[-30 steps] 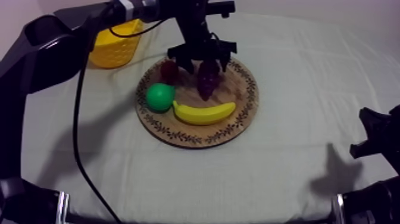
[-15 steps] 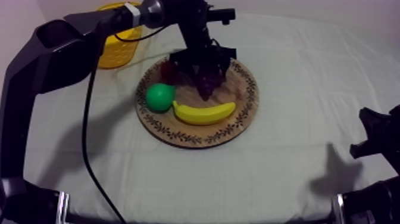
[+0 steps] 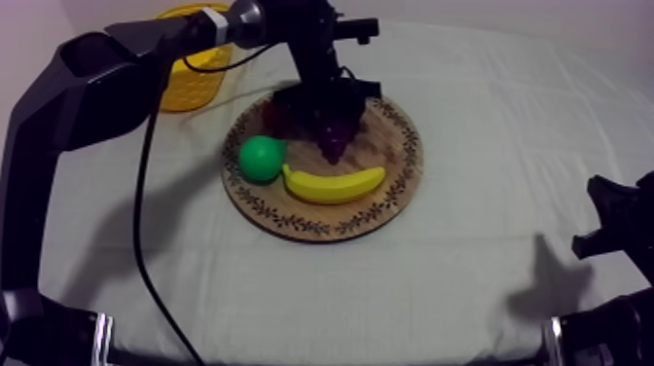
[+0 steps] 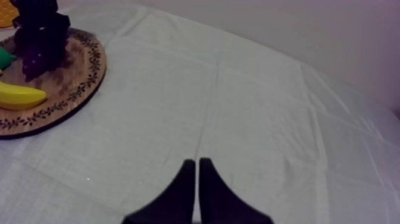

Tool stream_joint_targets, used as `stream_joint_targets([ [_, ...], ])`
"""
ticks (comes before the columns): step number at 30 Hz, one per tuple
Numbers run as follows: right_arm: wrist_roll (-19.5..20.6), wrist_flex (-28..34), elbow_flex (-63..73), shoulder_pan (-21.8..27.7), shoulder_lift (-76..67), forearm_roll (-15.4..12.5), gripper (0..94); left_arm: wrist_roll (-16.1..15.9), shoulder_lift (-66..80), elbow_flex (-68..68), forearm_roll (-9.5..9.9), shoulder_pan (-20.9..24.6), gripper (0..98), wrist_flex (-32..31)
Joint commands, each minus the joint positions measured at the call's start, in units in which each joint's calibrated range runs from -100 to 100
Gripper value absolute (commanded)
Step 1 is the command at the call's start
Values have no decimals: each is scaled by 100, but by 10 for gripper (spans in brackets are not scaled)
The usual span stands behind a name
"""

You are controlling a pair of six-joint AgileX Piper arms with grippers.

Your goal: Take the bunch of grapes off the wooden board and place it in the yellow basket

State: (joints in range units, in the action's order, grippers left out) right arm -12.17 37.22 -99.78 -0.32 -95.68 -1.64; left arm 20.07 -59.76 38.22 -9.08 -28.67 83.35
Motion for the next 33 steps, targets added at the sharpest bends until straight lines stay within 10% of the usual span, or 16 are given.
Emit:
stream_joint_targets([
  [1, -1, -4, 1, 1, 0, 0, 5, -14, 6, -6, -1, 4, 480, -2],
  [33, -1, -4, 1, 1, 0, 0, 5, -779, 1864, -1991, -26, -6, 426, -1126],
])
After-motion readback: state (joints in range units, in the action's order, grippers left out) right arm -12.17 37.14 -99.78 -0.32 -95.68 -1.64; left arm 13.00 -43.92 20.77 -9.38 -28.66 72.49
